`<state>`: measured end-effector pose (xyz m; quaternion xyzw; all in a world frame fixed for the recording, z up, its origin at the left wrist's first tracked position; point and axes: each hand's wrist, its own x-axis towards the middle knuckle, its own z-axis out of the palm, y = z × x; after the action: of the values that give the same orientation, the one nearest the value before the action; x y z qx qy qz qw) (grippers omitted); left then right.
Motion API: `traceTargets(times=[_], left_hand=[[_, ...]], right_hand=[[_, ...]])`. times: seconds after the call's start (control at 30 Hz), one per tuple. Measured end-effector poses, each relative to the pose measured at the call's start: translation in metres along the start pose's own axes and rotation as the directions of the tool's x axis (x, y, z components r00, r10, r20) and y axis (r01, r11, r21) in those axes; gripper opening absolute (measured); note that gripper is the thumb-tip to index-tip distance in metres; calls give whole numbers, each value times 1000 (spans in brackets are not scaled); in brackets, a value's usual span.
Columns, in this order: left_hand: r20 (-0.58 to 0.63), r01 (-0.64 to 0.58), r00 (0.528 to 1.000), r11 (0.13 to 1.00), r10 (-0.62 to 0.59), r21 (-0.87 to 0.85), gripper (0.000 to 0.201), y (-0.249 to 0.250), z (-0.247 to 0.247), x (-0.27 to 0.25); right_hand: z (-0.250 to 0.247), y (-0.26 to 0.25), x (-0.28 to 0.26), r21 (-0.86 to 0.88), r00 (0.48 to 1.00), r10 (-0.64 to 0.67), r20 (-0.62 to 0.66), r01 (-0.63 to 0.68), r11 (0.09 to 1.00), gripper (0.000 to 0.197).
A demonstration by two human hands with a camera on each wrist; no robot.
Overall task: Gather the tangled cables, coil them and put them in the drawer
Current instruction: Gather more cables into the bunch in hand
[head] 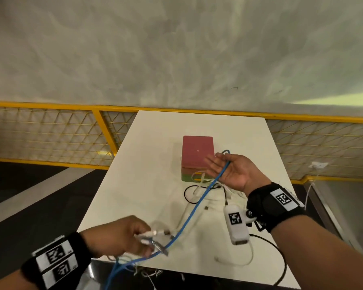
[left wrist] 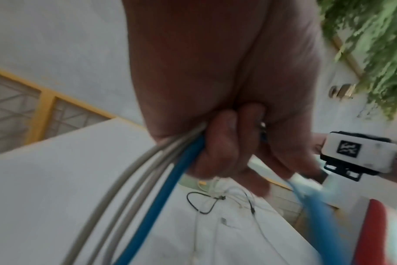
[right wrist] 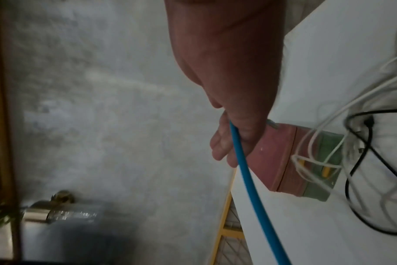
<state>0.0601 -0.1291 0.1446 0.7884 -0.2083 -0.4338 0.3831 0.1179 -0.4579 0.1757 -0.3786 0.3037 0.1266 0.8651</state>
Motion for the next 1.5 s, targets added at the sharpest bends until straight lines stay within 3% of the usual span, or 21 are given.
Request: traceTargets(times=[0.03,0.07,0.13,0.2,0.27,0.4,0.5,0.67,0.8,0.9,0.97,1.03,1.13,1.27,1.33,1.37,1.43,1.5], left_hand=[[-147,9,989,998,-19,-69,32,0,-4,2],[-313,-15,949,980,-49,-199,33,6,-6,6],[-549,-220,833,872,-66,-438,16,36,-9,23],[-641,-375,767,783,-39,-496,20,74,-9,44],[-665,-435,747,775,25,-459,15,108,-1,62],[-648,-473,754,776,110,-418,15,136,17,84],[-602,-450,788,786,127,-424,16,138,21,83],[-416,-285,901,888,121,-361,13,127,20,59],[-376,-200,925,907,51,-371,15,111,5,36],[-503,-288,864,837,17,-466,14,114,-16,19],[-564,-363,826,778,14,-513,19,123,-34,8],[-586,-419,808,751,52,-510,19,137,-47,-4],[-574,-476,809,714,126,-514,28,159,-58,-18],[-549,-527,816,625,182,-576,39,180,-63,-30],[-545,-541,812,623,211,-565,41,184,-64,-34],[-546,-548,807,632,225,-548,42,185,-64,-35],[-560,-564,789,662,255,-494,42,185,-61,-38],[-569,-577,771,693,286,-433,42,184,-58,-39]], right_hand=[[1,3,0,-17,1000,-3,7,3,1000,21],[4,6,-1,-36,1000,-4,26,5,999,21],[14,13,-7,-82,997,7,82,0,997,21],[27,21,-15,-113,990,11,141,5,994,19],[39,27,-21,-141,984,8,180,18,990,22],[50,30,-31,-31,984,1,177,5,1000,38],[45,25,-41,-95,983,-6,183,24,995,43],[32,0,-51,-322,995,-62,72,82,943,16],[11,-18,-58,-519,992,-99,76,124,846,11],[1,-9,-73,-704,971,13,241,165,691,6],[-4,9,-81,-832,947,114,301,203,516,8],[-9,33,-85,-911,923,249,293,190,366,12],[-16,73,-83,-962,843,472,257,177,209,24],[-24,108,-67,-898,757,623,199,395,-193,47],[-26,113,-54,-861,771,601,210,437,-260,53],[-28,115,-45,-846,804,537,256,455,-278,51],[-31,115,-20,-792,870,307,387,484,-373,40],[-36,118,10,-748,877,100,470,456,-482,36]])
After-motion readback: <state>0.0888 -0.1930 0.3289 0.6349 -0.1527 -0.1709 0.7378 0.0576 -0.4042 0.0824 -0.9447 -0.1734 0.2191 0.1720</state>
